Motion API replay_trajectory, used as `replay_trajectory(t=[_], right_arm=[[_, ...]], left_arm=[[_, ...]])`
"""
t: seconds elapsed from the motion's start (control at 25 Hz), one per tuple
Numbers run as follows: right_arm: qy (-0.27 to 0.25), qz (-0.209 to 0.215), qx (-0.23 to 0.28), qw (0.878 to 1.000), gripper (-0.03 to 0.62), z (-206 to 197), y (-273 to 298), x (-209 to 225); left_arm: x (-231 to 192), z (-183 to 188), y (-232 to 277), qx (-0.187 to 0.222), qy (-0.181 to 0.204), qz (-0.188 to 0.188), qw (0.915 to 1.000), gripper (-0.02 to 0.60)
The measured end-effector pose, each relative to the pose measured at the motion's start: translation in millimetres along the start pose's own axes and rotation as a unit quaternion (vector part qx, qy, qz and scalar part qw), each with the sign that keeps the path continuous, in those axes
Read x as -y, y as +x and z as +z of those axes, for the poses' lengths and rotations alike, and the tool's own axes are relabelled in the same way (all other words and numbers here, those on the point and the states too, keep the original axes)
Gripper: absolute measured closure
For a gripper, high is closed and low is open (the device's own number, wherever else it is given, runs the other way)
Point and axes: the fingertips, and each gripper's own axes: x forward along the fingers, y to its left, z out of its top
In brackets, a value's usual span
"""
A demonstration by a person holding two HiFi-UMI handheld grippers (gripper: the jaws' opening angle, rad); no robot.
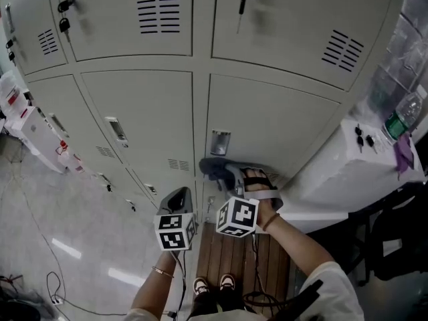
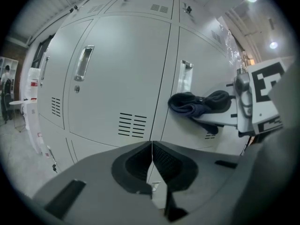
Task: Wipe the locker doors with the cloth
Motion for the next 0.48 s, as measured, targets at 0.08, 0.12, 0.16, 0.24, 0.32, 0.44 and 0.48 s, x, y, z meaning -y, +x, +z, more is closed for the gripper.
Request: replay_trajectory(t=[0.08,0.12,0.16,0.24,0.32,0.44,0.48], right_arm=[[-0.003,0.000,0.001,1.000,0.551,-2,4,-8],[-0.003,0.001,0.002,1.000,0.551,-3,6,-12],[-0.001,0.003,0.002,1.000,0.551,-4,9,-15],[0.002,0.005,0.003,1.000,0.551,-5,14,-23],[0.000,0.006,0.004,1.000,0.551,-6,19,-30],[0.001,0.012,0.003,1.000,0.551,-10,27,-42],[0.002,0.014,0.002,1.000,0.551,-12,29,-46]], left_arm=[[2,-9,4,-0.005,0.009,-0.002,0.9999,0.572],[3,-12,6,-0.006,0.013,-0.004,0.9999,0.572],[3,-16,9,-0.008,0.014,-0.005,0.9999,0.572],[4,-24,14,-0.011,0.013,-0.008,0.9998,0.572],[4,-32,19,-0.014,0.012,-0.010,0.9998,0.572],[3,-42,24,-0.018,0.007,-0.011,0.9998,0.572],[2,-46,25,-0.019,0.004,-0.010,0.9997,0.572]])
